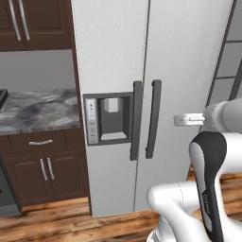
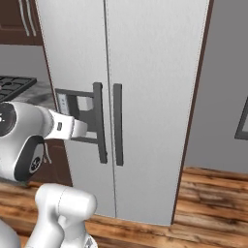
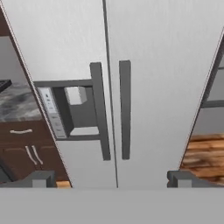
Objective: Retrieve the steak from the fridge and place it on the saucepan with marinade on the stove.
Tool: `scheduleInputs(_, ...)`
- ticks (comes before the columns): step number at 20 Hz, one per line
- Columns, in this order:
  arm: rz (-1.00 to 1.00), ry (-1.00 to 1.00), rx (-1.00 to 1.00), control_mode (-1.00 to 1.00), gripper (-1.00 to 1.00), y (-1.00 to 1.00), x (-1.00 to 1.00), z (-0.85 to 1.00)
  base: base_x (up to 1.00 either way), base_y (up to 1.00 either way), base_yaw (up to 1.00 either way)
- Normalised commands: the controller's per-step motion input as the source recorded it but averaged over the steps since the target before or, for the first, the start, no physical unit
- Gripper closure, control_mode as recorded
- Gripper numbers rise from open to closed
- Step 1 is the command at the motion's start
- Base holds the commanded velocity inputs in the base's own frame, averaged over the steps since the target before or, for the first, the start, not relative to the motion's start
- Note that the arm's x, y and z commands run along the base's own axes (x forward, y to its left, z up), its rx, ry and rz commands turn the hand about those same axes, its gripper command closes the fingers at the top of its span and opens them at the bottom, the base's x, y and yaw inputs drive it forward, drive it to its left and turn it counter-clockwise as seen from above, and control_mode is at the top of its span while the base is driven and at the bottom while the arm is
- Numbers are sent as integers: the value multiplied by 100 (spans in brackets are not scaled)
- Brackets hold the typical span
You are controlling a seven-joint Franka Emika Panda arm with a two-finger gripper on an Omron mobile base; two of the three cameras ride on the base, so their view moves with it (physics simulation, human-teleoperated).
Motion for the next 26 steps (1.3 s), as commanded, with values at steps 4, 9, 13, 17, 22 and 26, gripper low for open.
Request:
scheduleInputs(4,0,-14,-4,-100,-100,46,3,0,0,0,0)
scheduleInputs(9,0,-13,-4,-100,-100,27,17,-12,0,0,0)
scheduleInputs(13,0,-15,-3,-100,-100,18,29,-20,0,0,0)
scheduleInputs(17,0,-15,-2,-100,-100,11,33,-26,0,0,0)
scheduleInputs(22,0,-17,-4,-100,-100,3,18,-35,0,0,0)
scheduleInputs(26,0,-21,-4,-100,-100,0,2,-41,0,0,0)
